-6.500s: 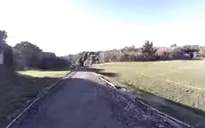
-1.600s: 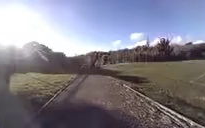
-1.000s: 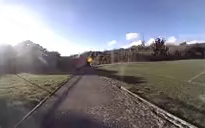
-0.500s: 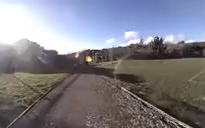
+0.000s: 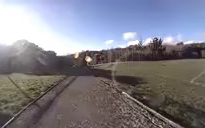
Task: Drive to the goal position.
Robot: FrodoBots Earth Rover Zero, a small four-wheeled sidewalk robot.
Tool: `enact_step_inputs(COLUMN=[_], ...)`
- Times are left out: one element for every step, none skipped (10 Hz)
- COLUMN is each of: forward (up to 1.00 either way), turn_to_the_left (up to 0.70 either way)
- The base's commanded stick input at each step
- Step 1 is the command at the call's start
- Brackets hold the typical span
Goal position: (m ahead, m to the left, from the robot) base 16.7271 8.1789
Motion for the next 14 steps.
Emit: enact_step_inputs(forward=[0.5,0.5,0.5,0.5,0.5,0.5,0.5,0.5,0.5,0.5,0.5,0.5,0.5,0.5], turn_to_the_left=[0.0,0.0,0.0,0.0,0.0,0.0,0.05,0.33,0.49,0.5,0.5,0.5,0.5,0.03])
